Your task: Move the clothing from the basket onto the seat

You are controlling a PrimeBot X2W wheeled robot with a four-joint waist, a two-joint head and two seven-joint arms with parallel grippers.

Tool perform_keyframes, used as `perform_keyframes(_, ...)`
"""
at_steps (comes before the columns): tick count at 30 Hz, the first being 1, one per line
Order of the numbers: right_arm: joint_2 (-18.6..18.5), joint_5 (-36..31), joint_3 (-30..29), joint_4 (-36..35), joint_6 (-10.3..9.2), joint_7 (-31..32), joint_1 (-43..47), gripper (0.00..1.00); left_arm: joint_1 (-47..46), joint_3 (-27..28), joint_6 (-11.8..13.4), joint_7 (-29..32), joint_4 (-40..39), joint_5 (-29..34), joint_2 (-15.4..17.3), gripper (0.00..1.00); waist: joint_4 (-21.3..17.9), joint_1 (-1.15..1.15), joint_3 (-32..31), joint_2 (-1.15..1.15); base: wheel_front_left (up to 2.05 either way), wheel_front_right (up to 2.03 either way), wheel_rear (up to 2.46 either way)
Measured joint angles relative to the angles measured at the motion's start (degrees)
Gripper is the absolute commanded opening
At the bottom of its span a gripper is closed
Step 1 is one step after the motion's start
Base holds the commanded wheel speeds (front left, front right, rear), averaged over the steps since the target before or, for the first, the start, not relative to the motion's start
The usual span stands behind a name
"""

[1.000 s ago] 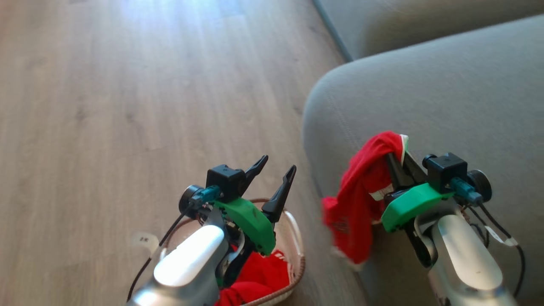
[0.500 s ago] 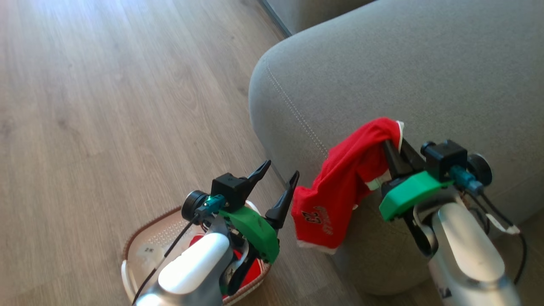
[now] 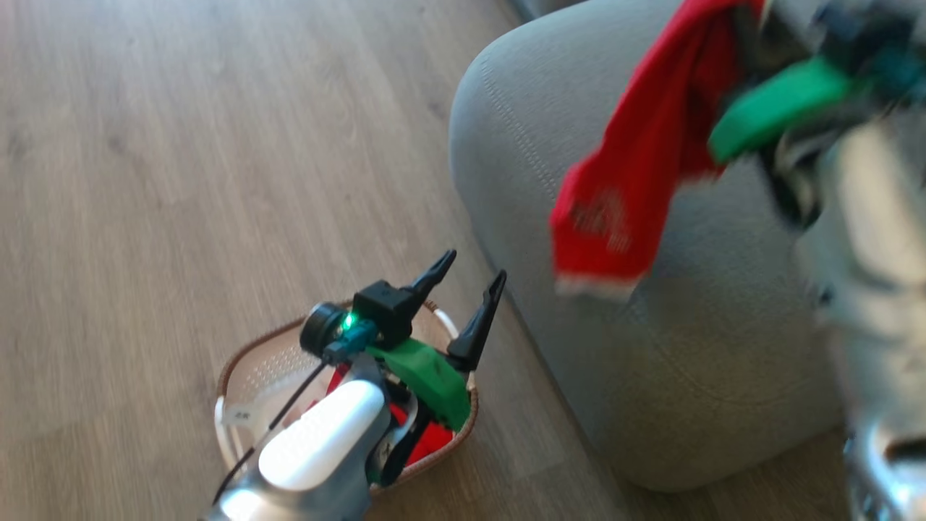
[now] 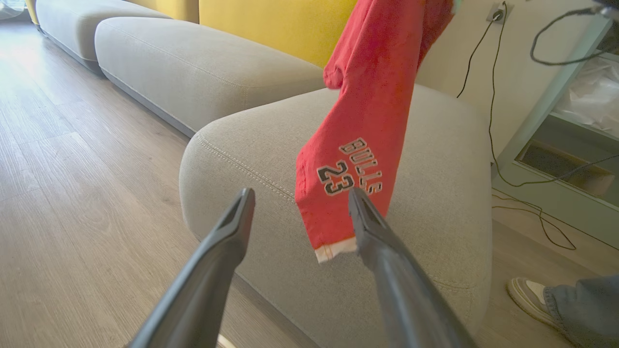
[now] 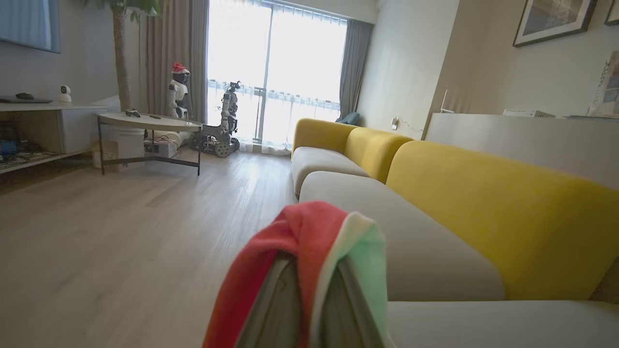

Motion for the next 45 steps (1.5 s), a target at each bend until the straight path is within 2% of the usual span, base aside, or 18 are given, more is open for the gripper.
perform_keyframes(4,-3.2,0.0,-1.1,3.6,0.0,0.7,-10.8,0.0,-2.2,0.1,0.5,0.3,-2.8,0.6,0.7,1.0,2.1,0.0,2.6,0.0,0.0,0.0,0.0)
perform_keyframes(9,-6.3,-1.1,-4.8,7.9,0.0,2.2,-21.0,0.0,-4.1,0.1,2.1,1.6,-6.4,2.2,3.1,1.0,5.0,0.0,6.6,0.0,0.0,0.0,0.0)
perform_keyframes(17,-12.1,-6.6,-9.9,13.4,0.0,1.8,-30.4,0.0,-6.7,0.4,3.8,3.6,-12.6,3.6,5.6,1.0,8.8,0.0,13.2,0.0,0.0,0.0,0.0)
perform_keyframes(20,-12.8,-9.8,-11.4,15.9,0.0,1.1,-32.6,0.0,-7.9,0.5,4.7,4.4,-15.2,4.4,6.7,1.0,10.3,0.01,16.2,0.0,0.0,0.0,0.0)
perform_keyframes(31,-12.3,-17.8,-18.5,26.1,0.0,-1.6,-30.9,0.0,-11.1,0.6,6.4,5.0,-20.5,6.8,8.0,1.0,14.3,0.02,25.0,0.0,0.0,0.0,0.0)
perform_keyframes(42,-9.8,-22.5,-25.6,34.0,0.0,-3.2,-21.7,0.0,-11.3,0.1,6.6,5.1,-21.4,7.3,8.4,1.0,14.6,0.01,27.3,0.0,0.0,0.0,0.0)
perform_keyframes(43,-9.7,-22.9,-26.1,34.0,0.0,-3.3,-21.4,0.18,-11.4,0.1,6.6,5.1,-21.4,7.3,8.4,1.0,14.5,0.01,27.3,0.0,0.0,0.0,0.0)
perform_keyframes(44,-9.6,-23.2,-26.4,34.1,0.0,-3.4,-21.1,0.31,-11.4,0.1,6.6,5.1,-21.4,7.3,8.5,1.0,14.4,0.01,27.3,0.0,0.0,0.0,0.0)
perform_keyframes(45,-9.4,-23.6,-26.5,34.1,0.0,-3.5,-20.8,0.33,-11.4,0.1,6.6,5.1,-21.3,7.3,8.5,1.0,14.3,0.01,27.2,0.0,0.0,0.0,0.0)
